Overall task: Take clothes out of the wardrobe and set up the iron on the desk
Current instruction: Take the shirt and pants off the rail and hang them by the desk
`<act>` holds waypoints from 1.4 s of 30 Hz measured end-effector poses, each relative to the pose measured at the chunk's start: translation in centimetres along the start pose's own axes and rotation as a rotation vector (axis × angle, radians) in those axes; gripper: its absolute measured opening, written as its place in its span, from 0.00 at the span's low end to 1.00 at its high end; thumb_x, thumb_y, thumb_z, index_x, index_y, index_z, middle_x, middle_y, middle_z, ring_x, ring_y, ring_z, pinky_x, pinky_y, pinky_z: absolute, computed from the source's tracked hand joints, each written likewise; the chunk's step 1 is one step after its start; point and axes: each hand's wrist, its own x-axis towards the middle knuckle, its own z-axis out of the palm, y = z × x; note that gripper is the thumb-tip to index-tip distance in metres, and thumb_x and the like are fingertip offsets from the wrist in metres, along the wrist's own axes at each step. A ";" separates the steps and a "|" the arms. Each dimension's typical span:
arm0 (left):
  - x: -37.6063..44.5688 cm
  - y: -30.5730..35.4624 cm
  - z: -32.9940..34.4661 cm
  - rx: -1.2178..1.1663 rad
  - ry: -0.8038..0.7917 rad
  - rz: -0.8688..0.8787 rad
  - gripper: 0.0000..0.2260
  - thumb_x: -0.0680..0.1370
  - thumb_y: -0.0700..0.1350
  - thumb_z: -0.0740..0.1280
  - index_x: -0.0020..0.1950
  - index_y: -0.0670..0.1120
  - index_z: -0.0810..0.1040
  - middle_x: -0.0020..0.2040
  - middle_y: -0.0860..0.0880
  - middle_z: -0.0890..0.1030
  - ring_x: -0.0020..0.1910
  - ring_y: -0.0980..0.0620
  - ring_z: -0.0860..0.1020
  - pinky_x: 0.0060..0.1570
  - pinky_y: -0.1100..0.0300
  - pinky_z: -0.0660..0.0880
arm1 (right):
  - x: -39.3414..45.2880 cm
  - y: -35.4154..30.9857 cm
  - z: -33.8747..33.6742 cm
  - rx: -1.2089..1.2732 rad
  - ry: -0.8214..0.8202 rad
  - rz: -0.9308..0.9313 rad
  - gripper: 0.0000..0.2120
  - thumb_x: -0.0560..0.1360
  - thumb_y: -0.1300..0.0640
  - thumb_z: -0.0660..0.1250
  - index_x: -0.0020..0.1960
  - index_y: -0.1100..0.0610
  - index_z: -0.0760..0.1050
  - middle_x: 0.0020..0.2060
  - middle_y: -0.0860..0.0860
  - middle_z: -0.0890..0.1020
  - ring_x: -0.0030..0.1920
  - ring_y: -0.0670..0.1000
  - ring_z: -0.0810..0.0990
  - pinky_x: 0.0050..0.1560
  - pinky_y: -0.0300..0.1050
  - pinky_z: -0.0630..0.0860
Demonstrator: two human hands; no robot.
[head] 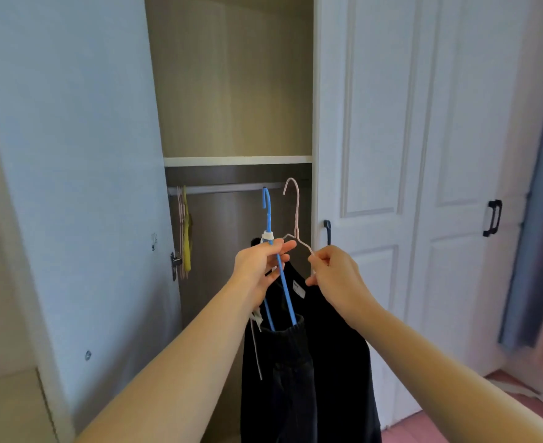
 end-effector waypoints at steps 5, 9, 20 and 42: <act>-7.6 1.1 1.7 0.003 -0.045 -0.045 0.08 0.78 0.39 0.65 0.57 0.42 0.78 0.48 0.48 0.86 0.49 0.51 0.80 0.52 0.57 0.75 | -7.0 -1.7 -3.4 0.010 0.036 -0.011 0.06 0.81 0.54 0.58 0.50 0.53 0.73 0.40 0.55 0.83 0.23 0.42 0.71 0.24 0.36 0.67; -13.2 1.6 2.7 0.033 -0.071 -0.003 0.07 0.78 0.39 0.66 0.55 0.42 0.78 0.48 0.47 0.86 0.48 0.51 0.80 0.52 0.58 0.75 | -12.4 -2.9 -6.0 0.036 0.070 -0.027 0.06 0.80 0.53 0.59 0.52 0.52 0.74 0.36 0.53 0.83 0.31 0.53 0.79 0.25 0.38 0.70; -24.7 3.3 4.6 0.102 -0.043 0.126 0.05 0.78 0.41 0.66 0.52 0.43 0.80 0.50 0.48 0.85 0.49 0.52 0.84 0.51 0.57 0.75 | -22.8 -6.3 -10.0 -0.014 0.038 -0.124 0.06 0.81 0.56 0.59 0.49 0.56 0.74 0.40 0.58 0.81 0.15 0.40 0.69 0.20 0.29 0.63; -41.2 1.5 -4.1 0.059 0.102 0.119 0.08 0.79 0.42 0.65 0.52 0.43 0.83 0.50 0.51 0.85 0.51 0.56 0.82 0.57 0.55 0.74 | -37.5 -8.0 -6.2 -0.100 -0.163 -0.158 0.05 0.79 0.55 0.63 0.46 0.54 0.76 0.30 0.55 0.83 0.32 0.59 0.83 0.49 0.59 0.79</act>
